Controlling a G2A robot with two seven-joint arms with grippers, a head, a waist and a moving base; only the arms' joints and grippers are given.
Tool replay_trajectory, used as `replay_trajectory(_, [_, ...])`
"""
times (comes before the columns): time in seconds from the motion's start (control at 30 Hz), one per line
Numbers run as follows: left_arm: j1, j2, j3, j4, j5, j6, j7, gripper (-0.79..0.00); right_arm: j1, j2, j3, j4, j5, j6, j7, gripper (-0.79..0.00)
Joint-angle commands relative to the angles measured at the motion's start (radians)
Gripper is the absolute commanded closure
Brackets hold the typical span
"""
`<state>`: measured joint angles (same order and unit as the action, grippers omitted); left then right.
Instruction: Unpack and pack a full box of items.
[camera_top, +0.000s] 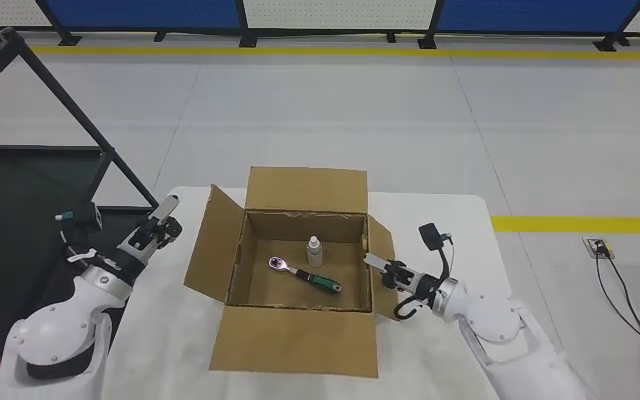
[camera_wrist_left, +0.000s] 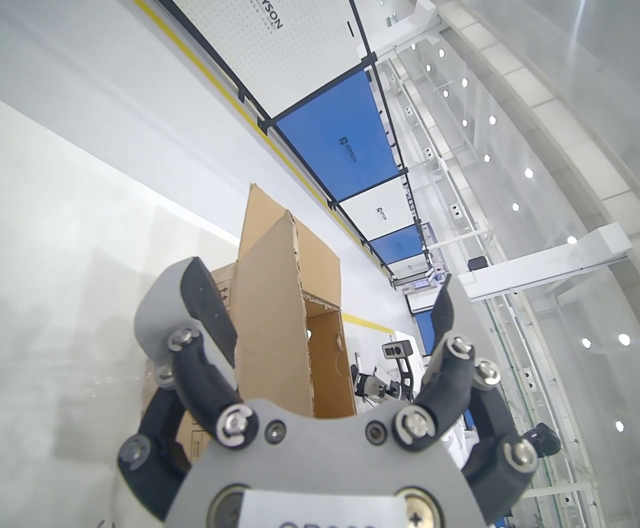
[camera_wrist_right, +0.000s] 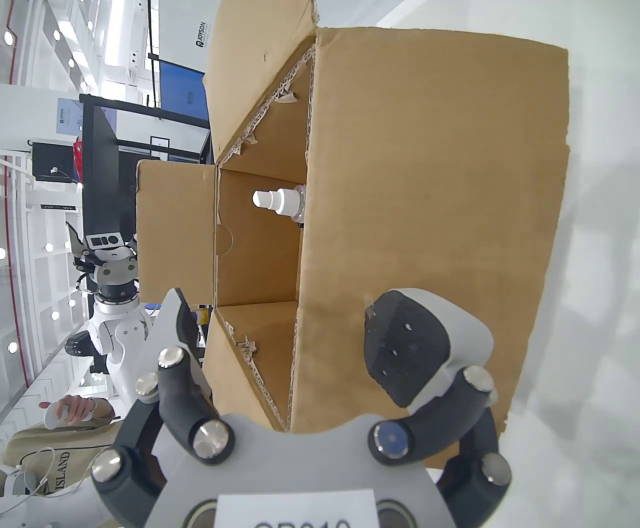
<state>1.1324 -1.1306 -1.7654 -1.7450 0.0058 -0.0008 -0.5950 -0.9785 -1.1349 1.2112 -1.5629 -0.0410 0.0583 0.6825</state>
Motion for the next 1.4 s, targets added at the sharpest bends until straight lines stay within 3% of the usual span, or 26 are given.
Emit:
replay_trajectory(0.0, [-0.003,0.001,0.003,0.001,-0.001,-0.003,0.001,-0.785,-0.007,0.002,0.004,-0.006,0.004,-0.012,0.02,-0.785])
replay_trajectory(0.23, [-0.008,0.006,0.01,-0.002,-0.009,-0.01,0.003,-0.785,-0.025,0.007,0.021,-0.031,-0.003,-0.022,0.04,-0.785])
replay_trajectory(0.57, [0.055,0.01,-0.054,-0.072,-0.069,-0.063,0.071,-0.785,-0.046,0.004,0.082,-0.127,0.087,-0.066,-0.089,-0.785])
replay_trajectory(1.0, [0.207,0.015,-0.204,-0.176,-0.183,-0.115,0.095,-0.785,0.042,-0.017,-0.026,-0.22,0.007,-0.023,-0.147,-0.785])
replay_trajectory(1.37, [0.212,0.015,-0.208,-0.179,-0.178,-0.119,0.09,-0.785,0.042,-0.017,-0.026,-0.22,0.007,-0.023,-0.147,-0.785])
